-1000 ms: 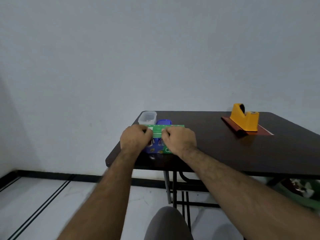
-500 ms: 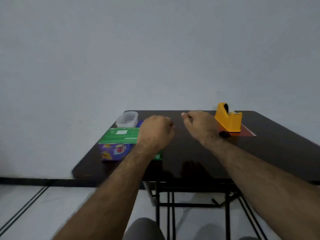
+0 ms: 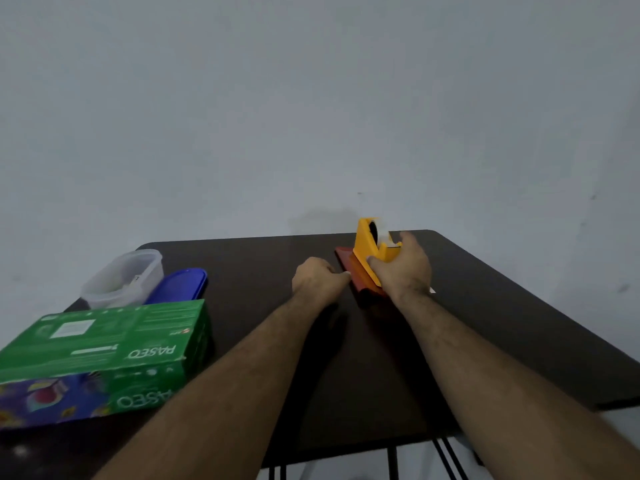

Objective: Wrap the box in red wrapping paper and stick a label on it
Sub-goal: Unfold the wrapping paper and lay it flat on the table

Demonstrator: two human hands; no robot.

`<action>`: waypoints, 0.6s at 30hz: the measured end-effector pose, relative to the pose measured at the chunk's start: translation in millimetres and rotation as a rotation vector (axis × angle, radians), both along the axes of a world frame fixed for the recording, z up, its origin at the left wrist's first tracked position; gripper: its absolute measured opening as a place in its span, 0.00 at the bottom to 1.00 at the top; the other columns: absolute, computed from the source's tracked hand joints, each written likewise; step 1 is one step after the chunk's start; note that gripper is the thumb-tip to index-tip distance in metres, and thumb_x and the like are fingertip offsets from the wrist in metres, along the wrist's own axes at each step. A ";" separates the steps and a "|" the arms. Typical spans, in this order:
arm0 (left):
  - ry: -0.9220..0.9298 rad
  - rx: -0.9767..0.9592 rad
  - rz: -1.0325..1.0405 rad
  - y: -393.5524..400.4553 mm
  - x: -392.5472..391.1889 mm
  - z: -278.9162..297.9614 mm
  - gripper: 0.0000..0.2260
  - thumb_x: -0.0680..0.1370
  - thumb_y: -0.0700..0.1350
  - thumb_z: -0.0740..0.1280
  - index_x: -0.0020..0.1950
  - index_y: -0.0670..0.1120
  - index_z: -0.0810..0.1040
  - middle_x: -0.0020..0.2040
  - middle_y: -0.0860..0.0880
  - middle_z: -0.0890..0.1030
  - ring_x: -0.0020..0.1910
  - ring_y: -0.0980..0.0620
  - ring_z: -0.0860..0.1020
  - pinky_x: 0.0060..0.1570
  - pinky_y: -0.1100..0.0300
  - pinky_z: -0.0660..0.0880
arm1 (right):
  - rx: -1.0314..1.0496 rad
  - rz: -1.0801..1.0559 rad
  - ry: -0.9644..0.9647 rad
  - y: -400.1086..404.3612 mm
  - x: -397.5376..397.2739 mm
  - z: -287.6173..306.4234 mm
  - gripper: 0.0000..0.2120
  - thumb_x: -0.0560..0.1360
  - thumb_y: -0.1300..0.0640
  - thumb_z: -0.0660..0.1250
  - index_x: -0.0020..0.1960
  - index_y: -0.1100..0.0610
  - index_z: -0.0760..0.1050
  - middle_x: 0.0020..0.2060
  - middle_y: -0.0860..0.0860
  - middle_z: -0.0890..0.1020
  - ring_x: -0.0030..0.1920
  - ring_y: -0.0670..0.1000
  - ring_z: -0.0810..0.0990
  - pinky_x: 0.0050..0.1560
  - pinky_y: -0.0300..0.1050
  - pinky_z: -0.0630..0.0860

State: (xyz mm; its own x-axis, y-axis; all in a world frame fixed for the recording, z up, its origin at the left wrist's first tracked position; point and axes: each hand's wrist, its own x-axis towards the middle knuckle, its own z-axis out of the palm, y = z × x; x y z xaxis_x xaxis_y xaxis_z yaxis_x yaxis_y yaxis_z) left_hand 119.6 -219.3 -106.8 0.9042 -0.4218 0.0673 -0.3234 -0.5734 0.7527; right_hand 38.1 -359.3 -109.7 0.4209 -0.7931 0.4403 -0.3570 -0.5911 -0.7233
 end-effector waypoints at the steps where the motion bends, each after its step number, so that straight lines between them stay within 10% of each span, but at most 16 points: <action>1: 0.045 -0.032 0.018 -8.2 3.3 -0.5 0.14 0.78 0.57 0.75 0.44 0.47 0.86 0.36 0.50 0.87 0.38 0.52 0.87 0.47 0.52 0.86 | 0.031 -0.003 -0.011 -3.5 2.2 -2.2 0.40 0.70 0.44 0.82 0.76 0.55 0.70 0.68 0.54 0.79 0.68 0.59 0.78 0.64 0.55 0.77; 9: 0.177 -0.076 0.057 -54.2 12.7 -0.2 0.20 0.73 0.59 0.80 0.43 0.42 0.84 0.29 0.47 0.85 0.31 0.50 0.87 0.44 0.50 0.87 | 0.066 -0.071 0.103 -25.7 17.5 -7.5 0.27 0.71 0.41 0.80 0.60 0.56 0.78 0.56 0.54 0.84 0.57 0.57 0.83 0.48 0.48 0.76; 18: 0.136 -0.022 0.046 -47.0 10.2 2.5 0.05 0.74 0.43 0.72 0.43 0.41 0.85 0.28 0.45 0.84 0.28 0.50 0.85 0.36 0.57 0.85 | 0.049 -0.076 -0.010 -26.9 16.5 -9.5 0.23 0.71 0.40 0.79 0.55 0.55 0.80 0.45 0.48 0.78 0.52 0.55 0.82 0.46 0.45 0.72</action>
